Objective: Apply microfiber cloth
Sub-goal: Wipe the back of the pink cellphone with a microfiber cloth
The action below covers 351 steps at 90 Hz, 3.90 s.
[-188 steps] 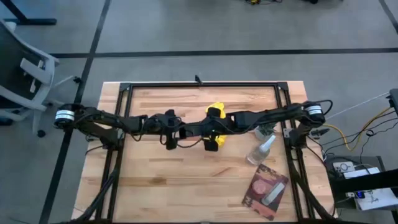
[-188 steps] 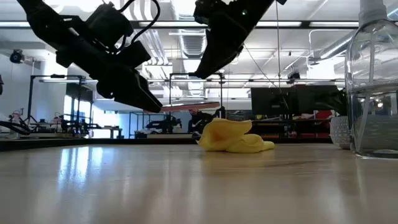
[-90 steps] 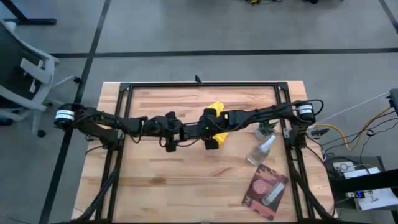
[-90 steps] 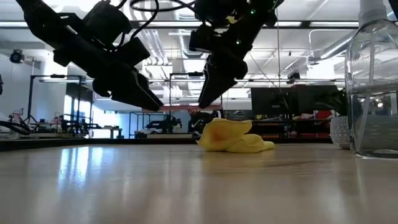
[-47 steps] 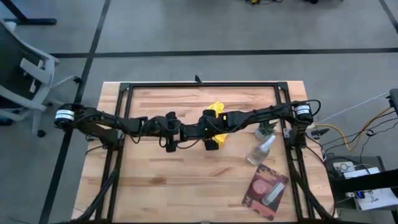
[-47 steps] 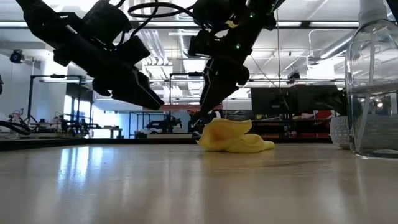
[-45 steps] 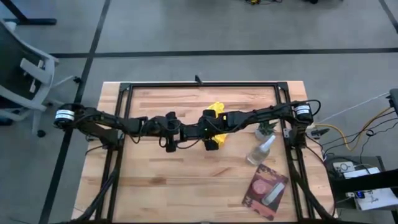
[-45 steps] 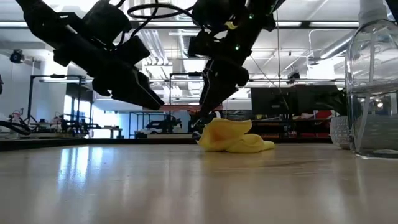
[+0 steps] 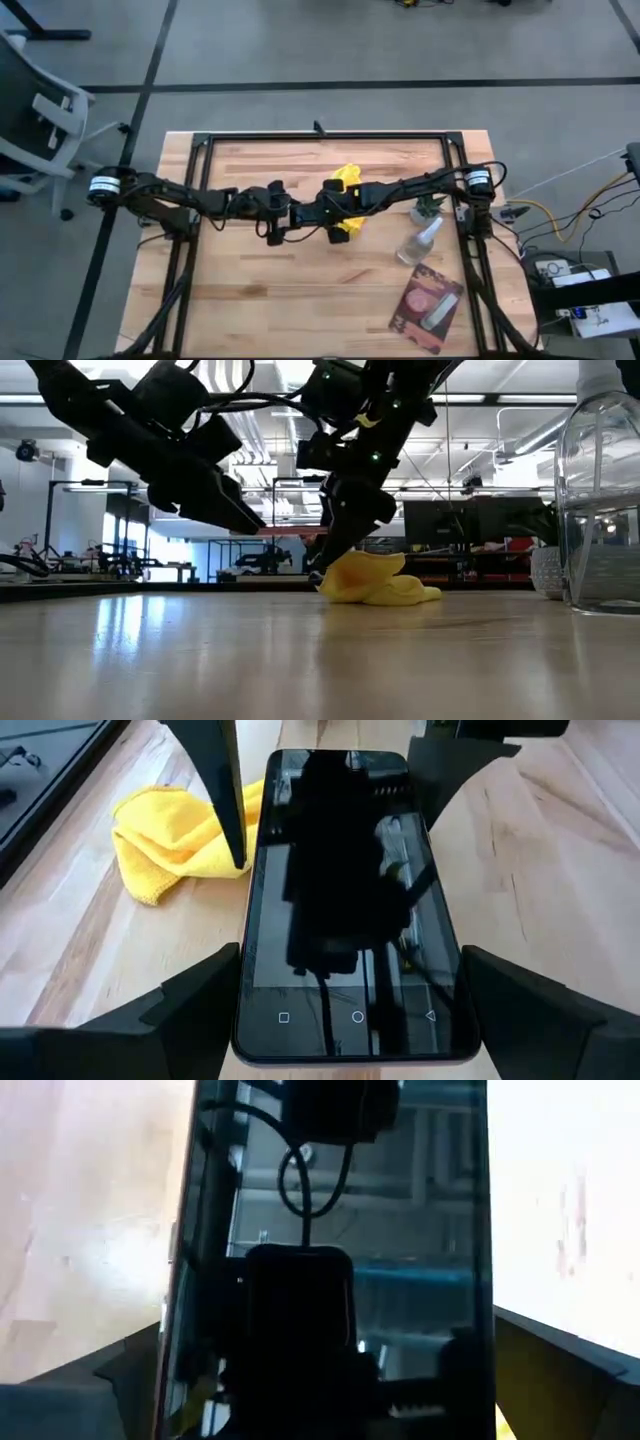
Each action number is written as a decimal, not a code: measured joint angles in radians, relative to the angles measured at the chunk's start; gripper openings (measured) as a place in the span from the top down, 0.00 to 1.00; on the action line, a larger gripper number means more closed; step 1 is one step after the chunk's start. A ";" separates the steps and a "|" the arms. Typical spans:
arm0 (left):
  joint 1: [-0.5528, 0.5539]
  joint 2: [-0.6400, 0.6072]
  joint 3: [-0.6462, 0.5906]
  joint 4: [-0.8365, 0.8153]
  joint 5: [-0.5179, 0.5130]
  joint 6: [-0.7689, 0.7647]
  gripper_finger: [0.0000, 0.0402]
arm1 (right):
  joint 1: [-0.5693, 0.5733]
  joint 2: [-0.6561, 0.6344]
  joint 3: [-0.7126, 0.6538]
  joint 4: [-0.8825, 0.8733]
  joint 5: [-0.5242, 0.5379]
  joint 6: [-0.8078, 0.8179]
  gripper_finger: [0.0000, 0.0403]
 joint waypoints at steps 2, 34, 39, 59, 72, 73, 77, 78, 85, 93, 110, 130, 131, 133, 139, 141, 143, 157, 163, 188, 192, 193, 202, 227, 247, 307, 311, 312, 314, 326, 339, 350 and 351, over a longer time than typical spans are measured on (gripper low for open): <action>0.000 0.000 0.000 0.000 -0.001 -0.001 0.20 | 0.000 0.000 0.000 0.004 0.003 -0.002 0.03; 0.000 0.000 0.000 -0.002 -0.003 -0.004 0.20 | 0.001 -0.001 0.006 0.003 0.004 0.017 0.09; 0.000 0.000 0.000 -0.001 -0.005 -0.005 0.20 | 0.001 -0.001 0.013 0.003 0.003 0.017 0.12; 0.001 0.000 -0.002 0.001 -0.008 -0.006 0.18 | 0.001 -0.002 0.030 -0.006 0.004 0.017 0.23; 0.001 -0.003 0.001 -0.005 -0.005 0.010 0.13 | 0.001 -0.002 0.030 -0.009 0.000 0.037 0.23; 0.001 -0.005 0.001 -0.007 -0.005 0.014 0.12 | 0.001 -0.003 0.031 -0.009 -0.001 0.041 0.23; 0.000 -0.013 0.001 -0.017 -0.005 0.022 0.10 | 0.001 -0.003 0.032 -0.008 -0.004 0.054 0.23; 0.000 -0.016 0.001 -0.019 -0.005 0.023 0.10 | 0.001 -0.003 0.033 -0.008 -0.004 0.059 0.23; 0.000 -0.041 0.002 -0.045 -0.013 0.038 0.07 | 0.001 -0.003 0.034 -0.005 -0.005 0.087 0.23; 0.000 -0.071 0.002 -0.072 -0.027 0.058 0.06 | 0.001 -0.005 0.034 -0.021 -0.005 0.137 0.22; -0.002 -0.120 0.002 -0.092 -0.028 0.130 0.07 | -0.002 -0.005 0.033 -0.028 -0.079 0.257 0.23; -0.064 -0.142 0.002 -0.110 -0.179 0.201 0.10 | -0.001 -0.005 0.033 -0.032 -0.262 0.403 0.23; -0.073 -0.143 0.002 -0.112 -0.196 0.207 0.10 | -0.001 -0.005 0.033 -0.032 -0.272 0.410 0.23; -0.091 -0.146 0.002 -0.116 -0.231 0.219 0.11 | -0.001 -0.005 0.033 -0.032 -0.294 0.427 0.23; -0.157 -0.155 0.002 -0.125 -0.354 0.254 0.12 | -0.002 -0.005 0.033 -0.032 -0.356 0.474 0.23; -0.182 -0.159 0.002 -0.128 -0.399 0.269 0.12 | -0.001 -0.005 0.033 -0.032 -0.372 0.490 0.23; -0.205 -0.162 0.002 -0.130 -0.443 0.283 0.12 | -0.001 -0.005 0.033 -0.032 -0.385 0.506 0.23; -0.380 -0.170 0.002 -0.134 -0.779 0.395 0.13 | -0.001 -0.005 0.033 -0.028 -0.459 0.609 0.23; -0.444 -0.167 0.002 -0.134 -0.923 0.448 0.13 | -0.003 -0.005 0.032 -0.022 -0.487 0.660 0.23; -0.532 -0.138 0.002 -0.137 -1.113 0.575 0.13 | -0.027 -0.008 0.085 0.014 -0.566 0.865 0.23; -0.536 -0.133 0.002 -0.139 -1.130 0.604 0.13 | -0.029 -0.008 0.100 0.016 -0.573 0.892 0.23; -0.537 -0.132 0.002 -0.139 -1.139 0.613 0.13 | -0.030 -0.008 0.104 0.016 -0.574 0.901 0.23; -0.558 -0.120 0.005 -0.138 -1.270 0.717 0.13 | -0.034 -0.008 0.136 0.014 -0.584 0.982 0.23; -0.612 -0.109 0.010 -0.132 -1.392 0.802 0.13 | -0.068 -0.009 0.242 0.062 -0.634 1.086 0.23; -0.615 -0.109 0.010 -0.093 -1.420 0.816 0.13 | -0.074 -0.009 0.318 0.043 -0.651 1.093 0.23; -0.594 -0.109 0.132 -0.016 -1.425 0.957 0.13 | -0.072 0.001 0.332 0.208 -0.792 1.338 0.23; -0.592 -0.109 0.135 -0.016 -1.425 0.957 0.13 | -0.072 0.003 0.331 0.219 -0.801 1.364 0.23; -0.591 -0.109 0.135 -0.017 -1.425 0.957 0.13 | -0.072 0.003 0.330 0.221 -0.802 1.372 0.23; -0.590 -0.109 0.136 -0.016 -1.425 0.957 0.13 | -0.072 0.003 0.330 0.221 -0.802 1.379 0.23; -0.590 -0.109 0.138 -0.019 -1.438 0.953 0.13 | -0.072 0.011 0.330 0.244 -0.802 1.417 0.23; -0.590 -0.109 0.134 -0.027 -1.448 0.938 0.13 | -0.072 0.015 0.330 0.253 -0.802 1.444 0.23; -0.590 -0.109 0.129 -0.030 -1.453 0.920 0.13 | -0.072 0.029 0.330 0.295 -0.802 1.483 0.23; -0.590 -0.109 0.129 -0.030 -1.453 0.919 0.13 | -0.072 0.030 0.330 0.298 -0.802 1.487 0.23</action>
